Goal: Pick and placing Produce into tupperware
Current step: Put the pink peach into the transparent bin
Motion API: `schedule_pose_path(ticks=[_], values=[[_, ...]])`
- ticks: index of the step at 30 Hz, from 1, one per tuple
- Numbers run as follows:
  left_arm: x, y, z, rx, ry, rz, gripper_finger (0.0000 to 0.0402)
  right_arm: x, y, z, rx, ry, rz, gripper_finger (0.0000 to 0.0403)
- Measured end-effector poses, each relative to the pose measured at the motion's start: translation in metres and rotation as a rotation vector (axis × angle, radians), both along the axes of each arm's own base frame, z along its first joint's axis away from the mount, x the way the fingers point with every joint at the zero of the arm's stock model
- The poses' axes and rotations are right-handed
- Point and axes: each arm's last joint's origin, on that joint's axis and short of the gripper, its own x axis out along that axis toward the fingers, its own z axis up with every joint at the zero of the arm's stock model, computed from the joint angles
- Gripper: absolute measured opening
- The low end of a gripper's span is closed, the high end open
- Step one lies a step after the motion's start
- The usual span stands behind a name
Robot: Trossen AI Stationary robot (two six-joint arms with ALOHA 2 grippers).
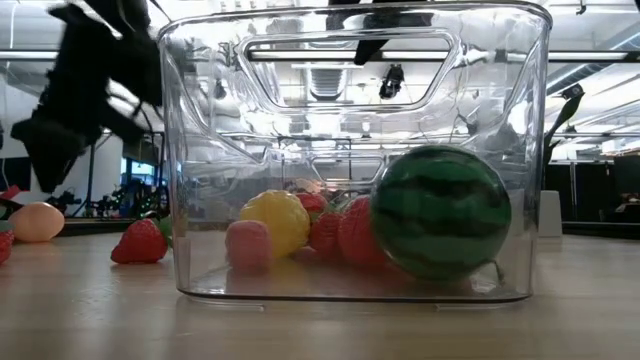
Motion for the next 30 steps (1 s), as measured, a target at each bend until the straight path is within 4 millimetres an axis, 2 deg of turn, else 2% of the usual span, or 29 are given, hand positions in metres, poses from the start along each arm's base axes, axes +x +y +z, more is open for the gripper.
schedule_pose_path(ticks=[3,5,8,13,16,22,26,30], values=[[0.006,0.009,-0.013,-0.080,0.104,0.034,0.0157,0.000,-0.001,0.000,-0.001,0.001,0.004,0.0242],[0.011,0.013,-0.022,-0.217,0.164,0.053,0.0157,0.000,-0.001,0.000,0.002,0.003,0.005,0.0242],[0.017,0.014,-0.035,-0.362,0.248,-0.018,0.0157,0.000,-0.001,0.000,0.005,0.005,0.006,0.0242],[0.027,0.016,-0.048,-0.411,0.411,-0.065,0.0157,0.000,-0.001,0.000,0.004,0.006,0.006,0.0242],[0.036,0.019,-0.051,-0.353,0.473,-0.093,0.0157,0.000,-0.001,-0.001,0.004,0.008,0.006,0.0242],[0.058,0.026,-0.040,-0.236,0.489,-0.200,0.0157,-0.001,0.001,-0.001,-0.001,0.018,0.017,0.0242],[0.076,0.031,-0.016,-0.093,0.325,-0.310,0.0157,-0.004,0.004,-0.002,-0.011,0.040,0.025,0.0242],[0.086,0.035,0.015,-0.001,0.095,-0.336,0.0157,-0.007,0.008,-0.002,-0.013,0.051,0.030,0.0242]])
